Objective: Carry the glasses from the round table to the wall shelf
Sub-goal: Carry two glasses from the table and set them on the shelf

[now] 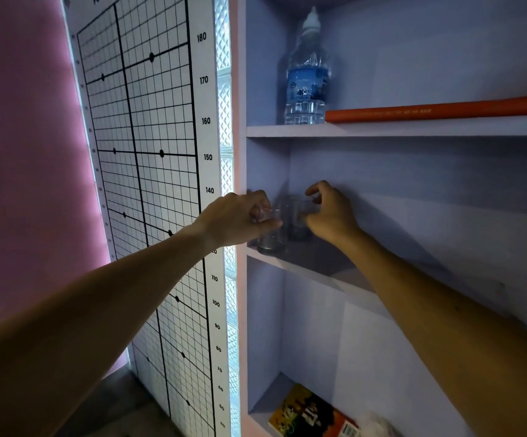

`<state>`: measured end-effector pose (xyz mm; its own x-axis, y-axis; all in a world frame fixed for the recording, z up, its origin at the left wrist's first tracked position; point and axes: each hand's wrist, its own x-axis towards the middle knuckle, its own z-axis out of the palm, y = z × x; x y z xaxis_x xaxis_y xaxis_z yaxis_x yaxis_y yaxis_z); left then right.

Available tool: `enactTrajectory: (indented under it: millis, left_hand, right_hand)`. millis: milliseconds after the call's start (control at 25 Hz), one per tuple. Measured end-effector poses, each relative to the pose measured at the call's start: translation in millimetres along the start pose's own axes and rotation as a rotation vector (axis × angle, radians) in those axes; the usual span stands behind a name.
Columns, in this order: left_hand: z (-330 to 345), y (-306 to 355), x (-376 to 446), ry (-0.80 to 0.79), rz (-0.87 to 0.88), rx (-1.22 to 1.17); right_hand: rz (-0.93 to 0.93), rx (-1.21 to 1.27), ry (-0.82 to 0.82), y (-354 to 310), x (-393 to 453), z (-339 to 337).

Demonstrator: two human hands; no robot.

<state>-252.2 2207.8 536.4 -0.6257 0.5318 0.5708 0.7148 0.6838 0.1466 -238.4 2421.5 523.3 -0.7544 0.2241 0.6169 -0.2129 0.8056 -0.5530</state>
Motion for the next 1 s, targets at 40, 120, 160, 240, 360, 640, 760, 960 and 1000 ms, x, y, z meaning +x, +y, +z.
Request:
enactTrajectory:
  millis: [40,120,160,240,360,640,760,960,1000]
  left_hand:
    - [-0.3,-0.1,-0.5,0.018,0.007,0.014]
    - [-0.3,-2.1,-0.9,0.056,0.01,0.04]
    - [0.0,-3.9,-0.8,0.069,0.011,0.052]
    - [1.8,-6.7,-0.8,0.08,0.013,0.067]
    - [4.2,-7.3,-1.7,0.081,0.011,0.044]
    - [11.2,-3.1,1.4,0.101,-0.023,0.016]
    - [15.1,-1.0,5.0,0.121,-0.05,0.035]
    - [22.4,8.6,9.2,0.145,-0.079,0.038]
    - [24.1,10.0,10.0,0.15,-0.088,0.043]
  right_hand:
    - [0.01,0.004,-0.003,1.1,1.5,2.2]
    - [0.024,0.012,-0.003,2.4,4.2,5.8]
    - [0.026,0.02,0.001,2.5,5.6,7.5]
    - [0.035,0.031,0.001,2.0,7.7,10.5]
    - [0.062,0.039,-0.012,0.4,9.1,15.0]
    - [0.056,0.025,-0.01,-2.6,4.0,8.1]
    - [0.078,0.065,-0.014,-1.0,0.1,1.7]
    - [0.08,0.085,-0.043,-2.0,-7.3,-11.6]
    - [0.072,0.088,-0.04,-3.3,-9.0,-13.1]
